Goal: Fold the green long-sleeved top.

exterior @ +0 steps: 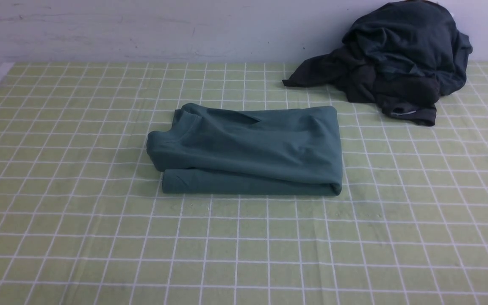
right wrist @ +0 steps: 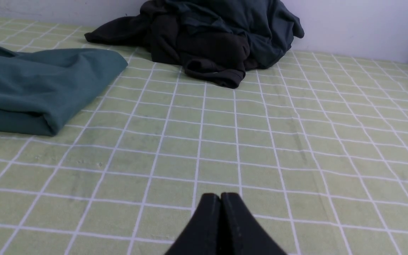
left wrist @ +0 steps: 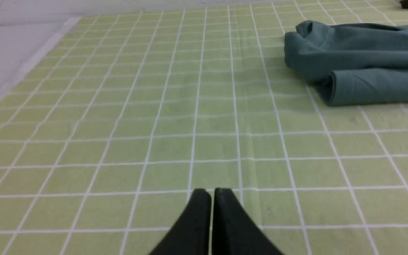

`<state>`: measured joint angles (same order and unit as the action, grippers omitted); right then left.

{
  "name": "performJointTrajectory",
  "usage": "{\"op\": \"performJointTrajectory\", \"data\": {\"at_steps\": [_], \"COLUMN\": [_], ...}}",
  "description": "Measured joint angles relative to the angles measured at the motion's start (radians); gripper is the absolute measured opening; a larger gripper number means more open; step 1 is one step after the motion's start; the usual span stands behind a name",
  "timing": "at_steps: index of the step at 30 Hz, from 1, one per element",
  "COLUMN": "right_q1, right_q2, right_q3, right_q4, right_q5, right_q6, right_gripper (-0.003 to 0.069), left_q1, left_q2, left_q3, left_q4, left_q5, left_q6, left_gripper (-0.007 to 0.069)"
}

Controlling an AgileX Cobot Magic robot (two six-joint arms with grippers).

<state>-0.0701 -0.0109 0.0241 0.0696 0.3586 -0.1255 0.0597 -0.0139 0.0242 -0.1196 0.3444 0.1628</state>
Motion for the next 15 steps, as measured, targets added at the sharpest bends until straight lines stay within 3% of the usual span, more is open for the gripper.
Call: {"op": "performJointTrajectory", "data": {"at_steps": [15], "right_q1": [0.0], "right_q2": [0.0], "right_q3": [0.0], "right_q4": [0.0], "right_q5": [0.0], "right_q6": [0.0], "right_gripper": [-0.0006], "left_q1": [-0.073], "left_q2": [0.0], "left_q3": [-0.003], "left_q4": [0.01], "left_q5": [0.016], "left_q6": [-0.059], "left_gripper": [0.0]}}
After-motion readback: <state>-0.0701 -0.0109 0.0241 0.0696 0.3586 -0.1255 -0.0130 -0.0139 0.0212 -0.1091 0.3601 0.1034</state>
